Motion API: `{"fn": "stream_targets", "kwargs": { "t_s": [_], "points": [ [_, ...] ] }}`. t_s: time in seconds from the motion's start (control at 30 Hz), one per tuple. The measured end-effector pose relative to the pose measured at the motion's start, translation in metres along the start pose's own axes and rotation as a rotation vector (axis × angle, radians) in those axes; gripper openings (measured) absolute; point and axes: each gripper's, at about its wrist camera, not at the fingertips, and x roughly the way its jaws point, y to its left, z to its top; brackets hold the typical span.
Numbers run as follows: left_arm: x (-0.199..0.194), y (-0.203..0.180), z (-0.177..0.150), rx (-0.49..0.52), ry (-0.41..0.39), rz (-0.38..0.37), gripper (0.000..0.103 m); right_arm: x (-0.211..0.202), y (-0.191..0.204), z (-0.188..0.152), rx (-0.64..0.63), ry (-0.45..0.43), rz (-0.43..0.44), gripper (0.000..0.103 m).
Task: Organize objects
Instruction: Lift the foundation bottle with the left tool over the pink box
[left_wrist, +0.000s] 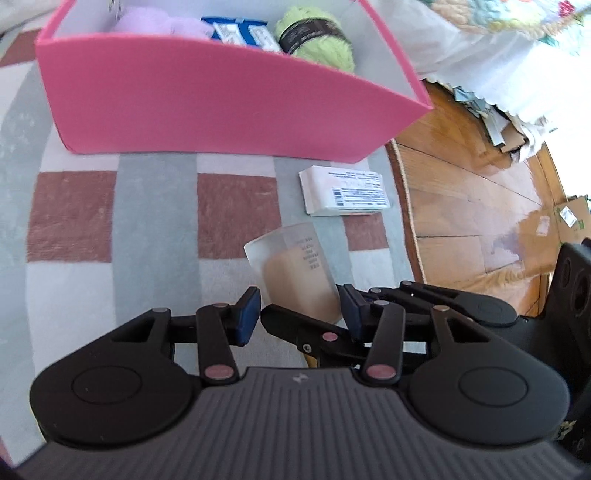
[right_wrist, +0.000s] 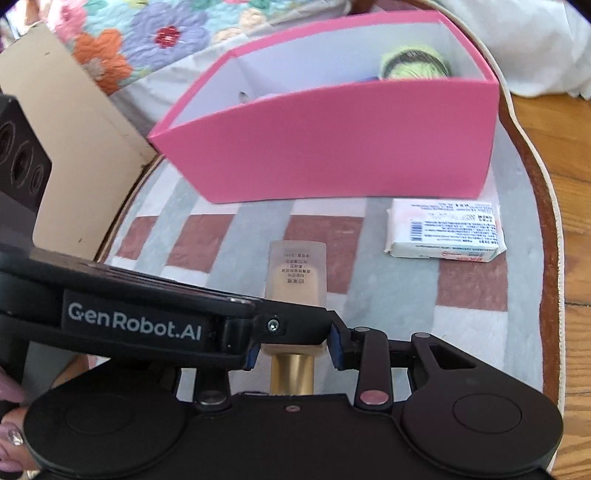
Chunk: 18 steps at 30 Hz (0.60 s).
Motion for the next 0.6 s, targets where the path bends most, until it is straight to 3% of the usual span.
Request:
{"fn": "stream_targets", "kwargs": {
  "t_s": [0.37, 0.6],
  "points": [
    [-0.089, -0.016, 0.007, 0.042, -0.143, -0.043, 0.049, -0.062, 0.045, 0.017, -0.065, -0.183, 0.004, 0.041],
    [-0.139, -0.032, 0.043, 0.089, -0.203, -0.006, 0.048, -0.090, 0.071, 0.060, -0.111, -0.267, 0.023, 0.041]
  ]
}}
